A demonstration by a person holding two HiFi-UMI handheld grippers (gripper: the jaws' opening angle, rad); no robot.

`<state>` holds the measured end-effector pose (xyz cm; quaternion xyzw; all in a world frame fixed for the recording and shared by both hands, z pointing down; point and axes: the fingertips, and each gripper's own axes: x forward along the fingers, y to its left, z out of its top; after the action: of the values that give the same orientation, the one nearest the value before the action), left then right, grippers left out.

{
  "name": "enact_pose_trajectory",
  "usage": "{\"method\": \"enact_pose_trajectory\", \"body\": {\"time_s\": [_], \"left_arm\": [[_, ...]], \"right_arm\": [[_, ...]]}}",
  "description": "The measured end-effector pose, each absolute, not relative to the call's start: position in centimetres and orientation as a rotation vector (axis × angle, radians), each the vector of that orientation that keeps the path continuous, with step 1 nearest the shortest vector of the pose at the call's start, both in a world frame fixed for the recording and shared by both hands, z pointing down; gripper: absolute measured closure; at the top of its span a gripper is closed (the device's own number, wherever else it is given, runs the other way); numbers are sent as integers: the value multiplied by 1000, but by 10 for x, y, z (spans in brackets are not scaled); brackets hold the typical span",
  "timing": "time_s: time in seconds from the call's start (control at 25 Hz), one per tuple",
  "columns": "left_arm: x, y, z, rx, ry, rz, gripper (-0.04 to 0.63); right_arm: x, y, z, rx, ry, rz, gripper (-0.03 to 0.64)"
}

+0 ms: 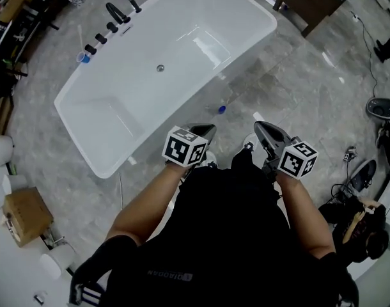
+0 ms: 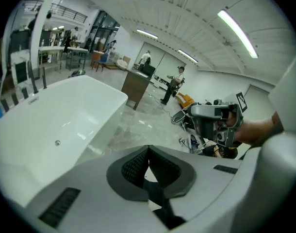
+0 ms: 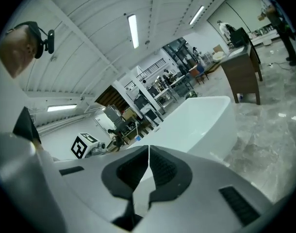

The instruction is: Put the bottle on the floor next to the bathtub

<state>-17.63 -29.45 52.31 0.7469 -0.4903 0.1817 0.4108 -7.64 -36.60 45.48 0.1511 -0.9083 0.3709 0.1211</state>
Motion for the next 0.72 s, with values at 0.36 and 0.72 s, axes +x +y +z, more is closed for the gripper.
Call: {"method": "enact_pose_trajectory", "body": {"time_s": [0.36,0.72], "left_arm": [[-173,-263,456,2056,-1274,437,578],[-161,-246,429,2079,-1372,363,578]], "right_arm": [[-82,-329,402,432,-2757,999,581],[-82,-309,383,314,-2825,908,580]]}}
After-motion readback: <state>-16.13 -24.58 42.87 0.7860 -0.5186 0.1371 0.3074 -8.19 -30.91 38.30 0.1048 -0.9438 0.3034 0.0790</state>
